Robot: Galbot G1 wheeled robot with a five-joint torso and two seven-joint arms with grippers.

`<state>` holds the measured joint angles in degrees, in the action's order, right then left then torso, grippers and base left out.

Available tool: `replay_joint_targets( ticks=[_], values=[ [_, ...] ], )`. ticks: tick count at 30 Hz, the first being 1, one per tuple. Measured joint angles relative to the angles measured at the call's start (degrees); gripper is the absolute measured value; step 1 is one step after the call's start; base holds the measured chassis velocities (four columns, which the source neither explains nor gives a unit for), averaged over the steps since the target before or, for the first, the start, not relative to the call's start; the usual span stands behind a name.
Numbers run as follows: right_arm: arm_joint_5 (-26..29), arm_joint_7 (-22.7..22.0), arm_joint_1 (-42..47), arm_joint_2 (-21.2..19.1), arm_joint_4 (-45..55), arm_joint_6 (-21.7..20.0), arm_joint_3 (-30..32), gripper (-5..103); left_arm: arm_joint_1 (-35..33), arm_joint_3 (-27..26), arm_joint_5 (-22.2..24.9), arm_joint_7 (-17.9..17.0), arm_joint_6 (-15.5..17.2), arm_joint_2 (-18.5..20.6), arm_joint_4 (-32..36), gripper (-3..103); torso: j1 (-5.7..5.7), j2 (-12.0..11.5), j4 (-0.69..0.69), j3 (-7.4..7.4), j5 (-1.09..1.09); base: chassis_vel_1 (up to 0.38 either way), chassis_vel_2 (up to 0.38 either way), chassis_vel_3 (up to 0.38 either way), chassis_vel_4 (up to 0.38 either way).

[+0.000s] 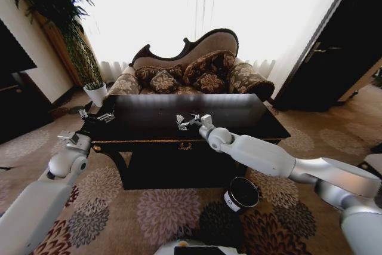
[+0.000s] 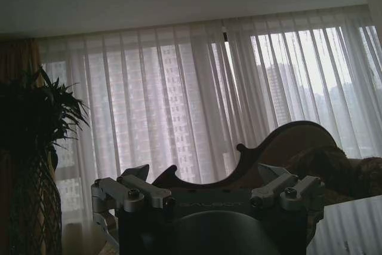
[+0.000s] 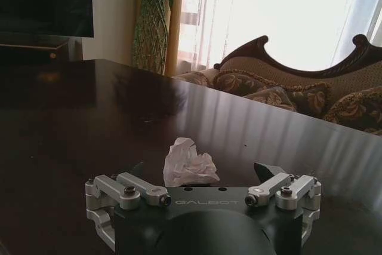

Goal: Move to the front of the table and place the trash on the table into the trash bin.

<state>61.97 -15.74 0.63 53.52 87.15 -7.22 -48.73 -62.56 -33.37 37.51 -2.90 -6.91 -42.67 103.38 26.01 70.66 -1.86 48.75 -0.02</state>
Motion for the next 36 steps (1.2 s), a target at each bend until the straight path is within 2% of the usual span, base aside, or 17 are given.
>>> replay_joint_targets(
  ticks=[7, 8, 11, 14, 16, 19, 20, 23, 25, 29, 31, 32, 33, 36],
  values=[
    [-0.71, 0.43, -0.87, 1.51, -3.06, 0.21, -0.64, 100, 0.0, 0.0, 0.0, 0.0, 0.0, 0.0, -0.01, 100, 0.0, 0.0, 0.0, 0.0, 0.0, 0.0, 0.0, 0.0, 0.0],
    [-0.73, 0.51, -0.87, 1.79, -3.18, 0.3, -0.89, 103, 0.0, 0.0, 0.0, 0.0, 0.0, 0.0, 0.0, 100, 0.0, 0.0, 0.0, 0.0, 0.0, 0.0, 0.0, 0.0, 0.0],
    [-0.83, 0.52, -0.67, 2.02, -3.0, 0.46, -1.25, 100, 0.0, 0.0, 0.0, 0.0, 0.0, 0.0, 0.0, 100, 0.0, 0.0, 0.0, 0.0, 0.0, 0.0, 0.0, 0.0, 0.0],
    [-1.18, 0.54, -0.21, 2.12, -2.87, 0.79, -1.54, 85, 0.0, 0.0, 0.0, 0.0, 0.0, 0.0, 0.0, 100, 0.0, 0.0, 0.0, 0.0, 0.0, 0.0, 0.0, 0.0, 0.0],
    [-1.23, 0.54, -0.16, 2.11, -2.87, 0.87, -1.57, 85, 0.0, 0.0, 0.0, 0.0, 0.0, 0.0, 0.0, 100, -0.01, 0.0, 0.0, 0.0, 0.0, 0.0, 0.0, 0.0, 0.0],
    [-1.32, 0.53, -0.16, 1.91, -2.86, 0.95, -1.57, 68, 0.0, 0.0, 0.0, 0.0, 0.0, 0.0, 0.0, 100, -0.01, 0.0, 0.0, 0.0, 0.0, 0.0, 0.0, 0.0, 0.0],
    [-1.32, 0.53, -0.16, 1.91, -2.86, 0.95, -1.57, 68, 0.0, 0.0, 0.0, 0.0, 0.0, 0.0, 0.0, 100, -0.01, 0.0, 0.0, 0.0, 0.0, 0.0, 0.0, 0.0, 0.0],
    [-1.4, 0.45, -0.17, 1.71, -2.81, 0.98, -1.57, 52, 0.0, 0.0, 0.0, 0.0, 0.0, 0.0, 0.0, 100, 0.0, 0.0, 0.0, 0.0, 0.0, 0.0, 0.0, 0.0, 0.0],
    [-1.42, 0.44, -0.17, 1.67, -2.8, 0.99, -1.57, 52, 0.0, 0.0, 0.0, 0.0, 0.0, 0.0, 0.0, 100, -0.01, 0.0, 0.0, 0.0, 0.0, 0.0, 0.0, 0.0, 0.0],
    [-1.62, 0.3, 0.02, 1.56, -2.49, 1.19, -1.42, 30, 0.0, 0.0, 0.0, 0.0, 0.0, 0.0, 0.0, 100, -0.01, 0.0, 0.0, 0.0, 0.0, 0.0, 0.0, 0.0, 0.0],
    [-1.67, 0.28, 0.09, 1.54, -2.43, 1.22, -1.38, 30, 0.0, 0.0, 0.0, 0.0, 0.0, 0.0, 0.0, 100, -0.01, 0.0, 0.0, 0.0, 0.01, 0.0, 0.0, 0.0, 0.0],
    [-1.72, 0.17, 0.36, 1.46, -2.18, 1.25, -1.19, 20, 0.0, 0.0, 0.0, 0.0, 0.0, 0.0, 0.0, 100, -0.01, 0.0, 0.0, 0.0, 0.01, 0.0, 0.0, 0.0, 0.0],
    [-1.72, 0.11, 0.45, 1.39, -2.07, 1.25, -1.12, 20, 0.0, 0.0, 0.0, 0.0, 0.0, 0.0, 0.0, 100, -0.01, 0.0, 0.01, 0.0, 0.0, 0.0, 0.0, 0.0, 0.0],
    [-1.71, -0.1, 0.67, 1.16, -1.65, 1.24, -0.89, 9, 0.0, 0.0, 0.0, 0.0, 0.0, 0.0, 0.0, 100, -0.01, 0.0, 0.0, 0.0, 0.01, 0.0, 0.0, 0.0, 0.0]
  ],
)
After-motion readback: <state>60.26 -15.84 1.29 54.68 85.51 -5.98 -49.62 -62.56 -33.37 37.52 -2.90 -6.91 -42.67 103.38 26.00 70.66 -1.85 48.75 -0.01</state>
